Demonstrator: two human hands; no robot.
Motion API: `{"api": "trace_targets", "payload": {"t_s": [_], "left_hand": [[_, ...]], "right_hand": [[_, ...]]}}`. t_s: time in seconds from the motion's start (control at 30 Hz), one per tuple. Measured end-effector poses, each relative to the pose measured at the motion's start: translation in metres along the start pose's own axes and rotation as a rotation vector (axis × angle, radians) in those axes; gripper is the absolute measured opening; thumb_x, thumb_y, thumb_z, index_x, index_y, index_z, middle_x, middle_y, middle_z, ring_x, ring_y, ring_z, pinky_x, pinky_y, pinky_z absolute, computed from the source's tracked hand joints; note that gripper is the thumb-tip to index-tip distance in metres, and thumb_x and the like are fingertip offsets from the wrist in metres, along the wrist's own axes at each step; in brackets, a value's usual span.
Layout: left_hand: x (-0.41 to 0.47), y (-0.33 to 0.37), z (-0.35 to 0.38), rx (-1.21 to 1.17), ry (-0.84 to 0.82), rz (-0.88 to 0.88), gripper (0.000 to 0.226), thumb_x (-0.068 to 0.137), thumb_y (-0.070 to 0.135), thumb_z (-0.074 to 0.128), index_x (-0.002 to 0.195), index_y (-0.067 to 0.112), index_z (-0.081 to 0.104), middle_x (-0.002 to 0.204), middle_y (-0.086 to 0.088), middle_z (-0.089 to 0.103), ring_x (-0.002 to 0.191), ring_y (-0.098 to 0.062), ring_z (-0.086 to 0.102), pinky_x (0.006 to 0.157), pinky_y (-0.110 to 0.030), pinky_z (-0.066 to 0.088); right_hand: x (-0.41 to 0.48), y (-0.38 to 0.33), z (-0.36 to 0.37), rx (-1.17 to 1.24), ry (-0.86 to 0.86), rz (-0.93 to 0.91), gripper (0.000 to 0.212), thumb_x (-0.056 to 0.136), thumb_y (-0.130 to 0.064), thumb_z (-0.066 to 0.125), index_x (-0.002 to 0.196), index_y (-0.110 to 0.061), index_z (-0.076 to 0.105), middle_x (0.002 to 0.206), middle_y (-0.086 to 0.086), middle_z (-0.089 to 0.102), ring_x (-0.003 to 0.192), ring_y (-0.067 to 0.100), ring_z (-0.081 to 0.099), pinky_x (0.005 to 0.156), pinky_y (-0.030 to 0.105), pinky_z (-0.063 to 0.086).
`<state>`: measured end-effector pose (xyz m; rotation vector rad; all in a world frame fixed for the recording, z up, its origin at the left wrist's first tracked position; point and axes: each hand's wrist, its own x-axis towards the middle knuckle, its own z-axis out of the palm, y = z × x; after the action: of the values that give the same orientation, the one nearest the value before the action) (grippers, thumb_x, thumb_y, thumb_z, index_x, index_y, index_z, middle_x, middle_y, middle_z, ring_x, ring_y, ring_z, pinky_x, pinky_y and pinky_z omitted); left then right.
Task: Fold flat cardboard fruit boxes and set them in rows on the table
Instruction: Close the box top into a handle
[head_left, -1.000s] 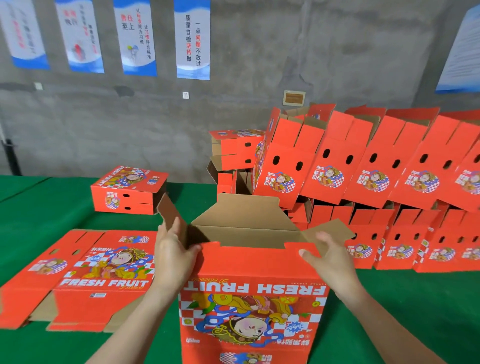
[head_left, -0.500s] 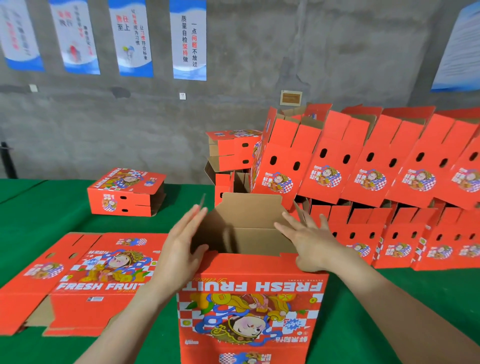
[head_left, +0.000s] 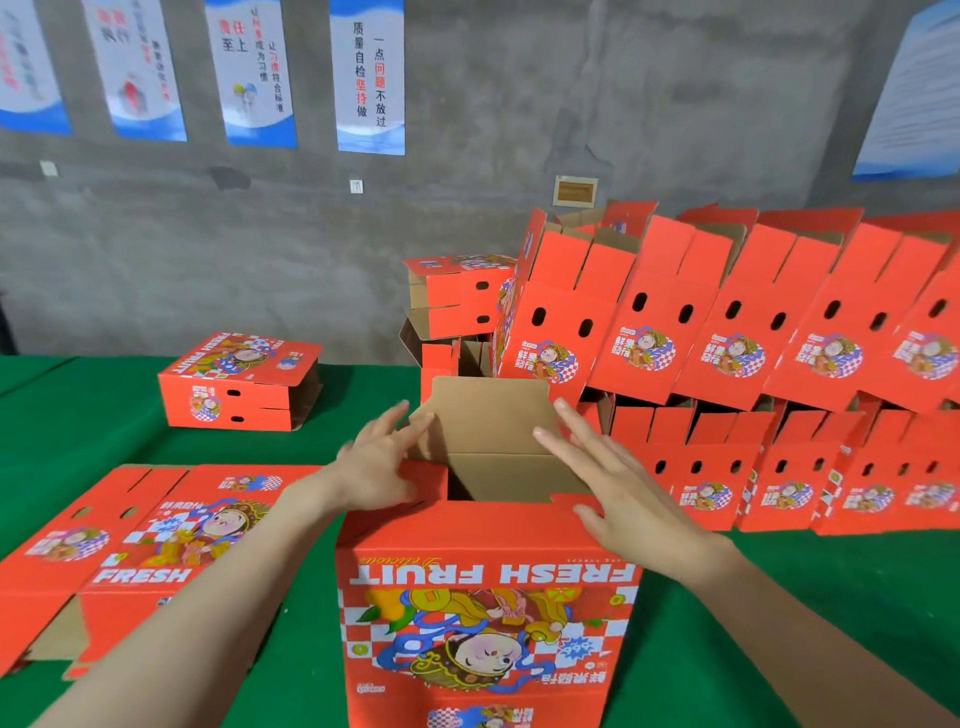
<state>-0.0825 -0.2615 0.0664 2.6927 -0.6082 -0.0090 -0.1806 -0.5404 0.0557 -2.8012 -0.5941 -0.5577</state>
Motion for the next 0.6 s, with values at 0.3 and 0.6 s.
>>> {"api": "trace_targets", "payload": {"t_s": [0.3, 0.6], "left_hand": [[-0.002, -0.010, 0.007, -0.323, 0.121, 0.158, 0.099, 0.059, 0.013, 0.067, 0.147, 0.023, 0.025, 0.147, 0.001, 0.023, 0.133, -0.020, 0.027, 0.108, -0.033, 0.033], [-0.013, -0.009, 0.013, -0.388, 0.212, 0.136, 0.026, 0.085, -0.006, 0.057, 0.090, 0.011, 0.076, 0.099, 0.000, 0.059, 0.101, -0.015, 0.057, 0.087, -0.007, 0.038]], "right_hand": [[-0.007, 0.015, 0.020, 0.337, 0.185, 0.278, 0.017, 0.090, -0.021, 0.065, 0.105, -0.030, 0.067, 0.088, -0.020, 0.068, 0.090, -0.004, 0.062, 0.088, 0.028, 0.048], [0.006, 0.015, 0.020, 0.526, 0.355, 0.428, 0.014, 0.090, -0.017, 0.063, 0.088, -0.031, 0.065, 0.095, -0.017, 0.065, 0.092, -0.001, 0.059, 0.082, 0.021, 0.048]]}}
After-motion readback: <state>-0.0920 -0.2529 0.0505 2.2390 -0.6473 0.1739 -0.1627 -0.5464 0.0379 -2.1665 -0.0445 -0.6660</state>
